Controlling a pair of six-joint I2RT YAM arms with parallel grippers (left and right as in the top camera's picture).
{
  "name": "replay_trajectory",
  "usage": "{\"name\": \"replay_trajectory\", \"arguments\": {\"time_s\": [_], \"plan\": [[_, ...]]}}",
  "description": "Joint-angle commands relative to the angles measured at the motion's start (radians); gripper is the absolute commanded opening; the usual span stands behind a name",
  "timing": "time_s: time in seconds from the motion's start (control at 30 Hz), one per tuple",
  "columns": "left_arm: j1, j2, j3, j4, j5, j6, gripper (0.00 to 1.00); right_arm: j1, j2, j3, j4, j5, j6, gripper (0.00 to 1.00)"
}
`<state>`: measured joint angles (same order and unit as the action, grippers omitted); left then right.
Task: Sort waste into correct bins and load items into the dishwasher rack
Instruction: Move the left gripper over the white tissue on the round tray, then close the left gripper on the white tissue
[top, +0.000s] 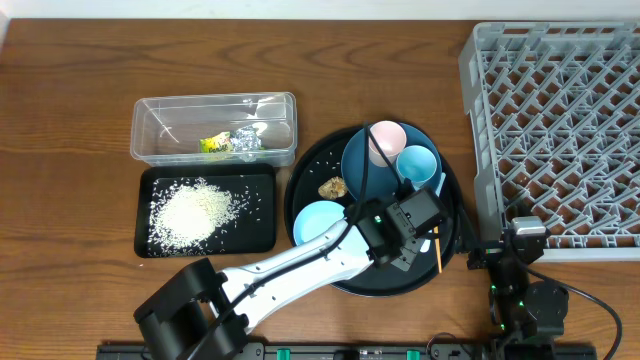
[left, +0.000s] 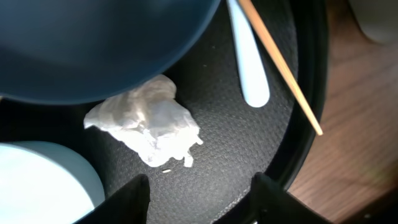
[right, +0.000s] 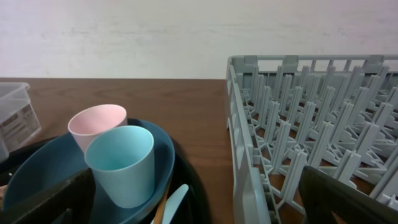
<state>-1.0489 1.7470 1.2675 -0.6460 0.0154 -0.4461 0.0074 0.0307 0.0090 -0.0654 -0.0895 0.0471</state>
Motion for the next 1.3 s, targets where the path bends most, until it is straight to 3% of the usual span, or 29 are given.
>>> {"name": "replay_trajectory", "arguments": {"time_s": [0.0,0.1,0.33,0.5,0.67,0.93,1.27], "plan": [[0.01,-0.002,-0.003,0.005,-0.043,-0.054,0.78,-0.007,0.0,-0.003,-0.002,0.007,-0.011,0.98],[0.01,-0.002,-0.003,0.013,-0.042,-0.053,0.98,-0.007,0.0,-0.003,-0.002,0.007,-0.011,0.99],[0.01,-0.002,-0.003,0.021,-0.043,-0.053,0.98,-0.007,0.0,-0.003,-0.002,0.007,-0.011,0.99],[0.009,-0.002,-0.003,0.022,-0.043,-0.082,0.7,-0.007,0.0,-0.003,-0.002,0.007,-0.011,0.99],[0.009,-0.002,-0.003,0.02,-0.043,-0.113,0.69,-0.007,0.0,-0.003,-0.002,0.007,-0.011,0.99],[0.008,0.033,-0.003,0.015,-0.043,-0.138,0.59,-0.007,0.0,-0.003,-0.001,0.008,-0.011,0.99],[0.009,0.143,-0.003,0.024,-0.044,-0.159,0.58,-0.007,0.0,-0.003,-0.002,0.007,-0.011,0.99]]}}
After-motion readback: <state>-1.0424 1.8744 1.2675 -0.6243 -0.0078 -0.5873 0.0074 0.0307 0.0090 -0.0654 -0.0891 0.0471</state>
